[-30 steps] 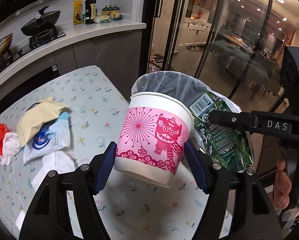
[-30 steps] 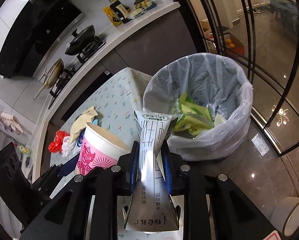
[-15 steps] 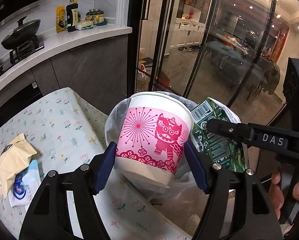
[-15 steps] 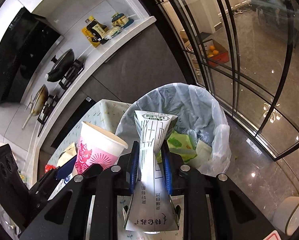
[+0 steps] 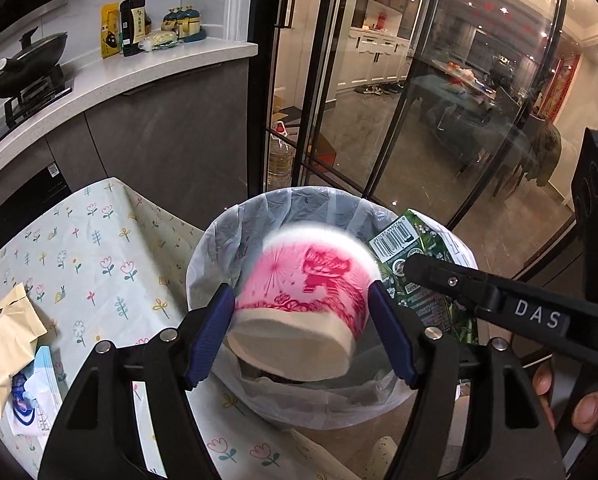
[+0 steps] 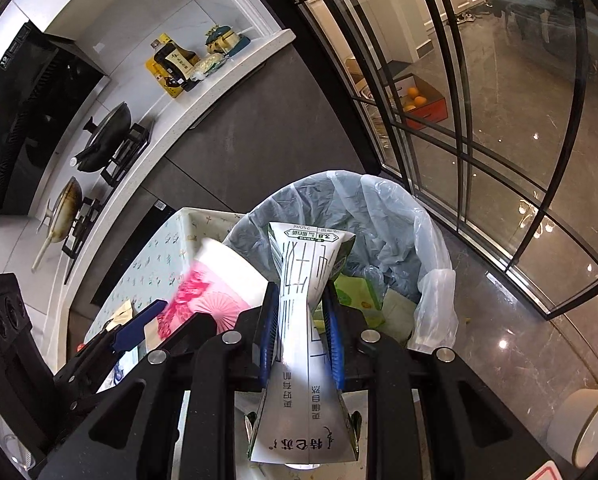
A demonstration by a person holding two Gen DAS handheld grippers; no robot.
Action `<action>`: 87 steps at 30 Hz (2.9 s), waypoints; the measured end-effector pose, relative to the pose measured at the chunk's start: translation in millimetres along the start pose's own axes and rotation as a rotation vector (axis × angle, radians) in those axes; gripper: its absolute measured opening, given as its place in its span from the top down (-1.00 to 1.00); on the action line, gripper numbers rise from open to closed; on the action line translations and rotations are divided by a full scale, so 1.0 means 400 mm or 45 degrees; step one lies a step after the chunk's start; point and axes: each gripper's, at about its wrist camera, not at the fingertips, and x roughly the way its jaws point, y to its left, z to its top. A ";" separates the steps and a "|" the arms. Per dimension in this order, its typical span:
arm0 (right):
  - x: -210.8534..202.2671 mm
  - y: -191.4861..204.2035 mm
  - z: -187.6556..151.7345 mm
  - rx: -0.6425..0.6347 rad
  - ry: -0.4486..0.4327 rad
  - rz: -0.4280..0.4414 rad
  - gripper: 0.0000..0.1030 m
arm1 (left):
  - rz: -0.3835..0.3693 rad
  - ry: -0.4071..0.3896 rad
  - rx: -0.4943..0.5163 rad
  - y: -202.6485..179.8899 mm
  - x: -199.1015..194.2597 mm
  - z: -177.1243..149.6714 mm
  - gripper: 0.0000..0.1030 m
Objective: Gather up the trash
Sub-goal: 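Open both grippers to drop the cup and packet into the bin, then move both tools back to the table toward the white sponge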
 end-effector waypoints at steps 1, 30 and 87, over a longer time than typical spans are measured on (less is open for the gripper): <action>0.004 0.001 0.004 -0.001 -0.001 -0.002 0.58 | 0.003 0.002 0.000 0.001 0.002 0.003 -0.29; -0.041 0.172 -0.053 -0.180 -0.076 0.010 0.20 | 0.184 -0.105 -0.194 0.168 -0.178 -0.082 -0.58; -0.001 0.549 -0.649 -0.660 0.268 0.118 -0.12 | 0.546 0.031 -0.763 0.537 -0.577 -0.708 -0.82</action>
